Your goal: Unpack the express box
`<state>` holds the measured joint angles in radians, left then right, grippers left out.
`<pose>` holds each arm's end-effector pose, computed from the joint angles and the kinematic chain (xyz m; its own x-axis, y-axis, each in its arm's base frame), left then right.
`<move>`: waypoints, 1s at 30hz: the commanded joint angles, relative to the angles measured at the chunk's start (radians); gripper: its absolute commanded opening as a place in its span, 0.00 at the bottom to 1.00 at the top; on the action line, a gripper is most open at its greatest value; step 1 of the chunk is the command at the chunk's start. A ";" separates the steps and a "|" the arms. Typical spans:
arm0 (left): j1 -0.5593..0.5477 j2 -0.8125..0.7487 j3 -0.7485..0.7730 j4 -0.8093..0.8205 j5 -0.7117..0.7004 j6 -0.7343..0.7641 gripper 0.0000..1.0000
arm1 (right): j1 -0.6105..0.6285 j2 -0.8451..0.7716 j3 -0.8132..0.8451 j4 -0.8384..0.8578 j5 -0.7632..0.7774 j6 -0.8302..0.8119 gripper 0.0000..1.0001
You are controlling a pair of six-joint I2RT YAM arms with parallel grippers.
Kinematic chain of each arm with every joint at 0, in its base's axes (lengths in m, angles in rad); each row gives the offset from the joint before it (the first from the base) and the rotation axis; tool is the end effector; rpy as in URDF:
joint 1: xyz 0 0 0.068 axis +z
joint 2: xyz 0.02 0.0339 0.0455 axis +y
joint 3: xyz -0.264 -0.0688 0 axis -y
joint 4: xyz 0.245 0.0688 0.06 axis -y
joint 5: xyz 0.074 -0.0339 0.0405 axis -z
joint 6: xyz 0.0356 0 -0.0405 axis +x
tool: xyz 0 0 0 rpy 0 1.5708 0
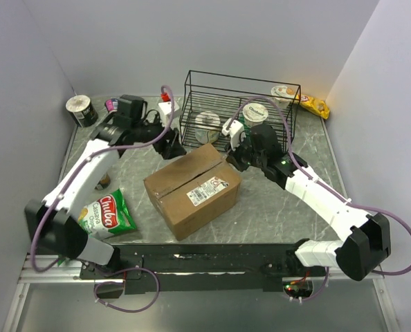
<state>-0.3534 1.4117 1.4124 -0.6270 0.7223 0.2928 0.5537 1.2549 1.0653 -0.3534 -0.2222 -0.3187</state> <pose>0.2778 -0.1275 0.3753 -0.3065 0.3439 -0.8876 0.8885 0.4379 -0.1372 0.2366 0.1555 0.3210 -0.2064 -0.4869 -0.8487 -0.7772 0.6085 -0.1601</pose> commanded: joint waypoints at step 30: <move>-0.002 0.279 -0.116 0.133 0.055 -0.167 0.75 | -0.112 -0.130 0.047 0.146 0.006 0.442 0.00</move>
<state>-0.3466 1.6489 1.3258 -0.4580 0.8413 0.0883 0.3939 1.1576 1.0855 -0.3191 -0.3332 0.1184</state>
